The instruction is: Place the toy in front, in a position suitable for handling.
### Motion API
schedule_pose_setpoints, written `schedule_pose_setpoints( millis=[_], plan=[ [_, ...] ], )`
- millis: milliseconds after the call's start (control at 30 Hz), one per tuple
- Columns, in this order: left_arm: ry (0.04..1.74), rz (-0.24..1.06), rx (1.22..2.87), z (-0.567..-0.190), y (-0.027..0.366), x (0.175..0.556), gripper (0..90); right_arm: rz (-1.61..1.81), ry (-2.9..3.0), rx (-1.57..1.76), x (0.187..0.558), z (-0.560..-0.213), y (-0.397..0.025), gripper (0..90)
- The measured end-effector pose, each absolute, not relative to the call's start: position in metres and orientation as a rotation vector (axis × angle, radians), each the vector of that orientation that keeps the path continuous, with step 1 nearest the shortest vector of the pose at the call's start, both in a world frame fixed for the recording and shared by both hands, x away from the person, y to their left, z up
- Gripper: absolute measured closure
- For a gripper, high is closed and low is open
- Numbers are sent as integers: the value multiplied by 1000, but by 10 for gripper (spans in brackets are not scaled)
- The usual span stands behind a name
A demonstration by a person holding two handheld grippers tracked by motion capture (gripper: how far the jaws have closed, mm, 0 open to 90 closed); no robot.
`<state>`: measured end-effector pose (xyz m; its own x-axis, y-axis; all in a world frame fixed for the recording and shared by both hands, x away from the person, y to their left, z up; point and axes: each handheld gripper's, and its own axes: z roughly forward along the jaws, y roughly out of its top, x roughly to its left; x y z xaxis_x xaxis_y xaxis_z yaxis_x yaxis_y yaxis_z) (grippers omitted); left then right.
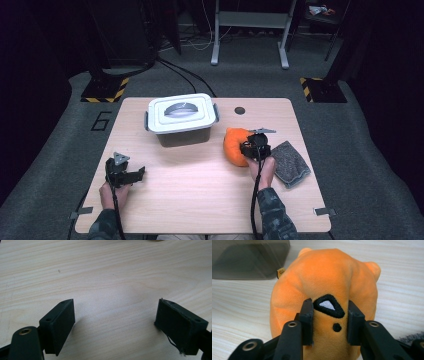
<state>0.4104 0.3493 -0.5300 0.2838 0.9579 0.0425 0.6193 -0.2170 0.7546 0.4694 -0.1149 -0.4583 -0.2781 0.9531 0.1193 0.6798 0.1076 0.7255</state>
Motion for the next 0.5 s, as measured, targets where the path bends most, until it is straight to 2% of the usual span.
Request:
schedule_pose_setpoints(
  millis=[500],
  plan=[
    [1411,692,1929,-530,349,410,157,1096,2072,1405,447,-429,-132,670]
  ],
)
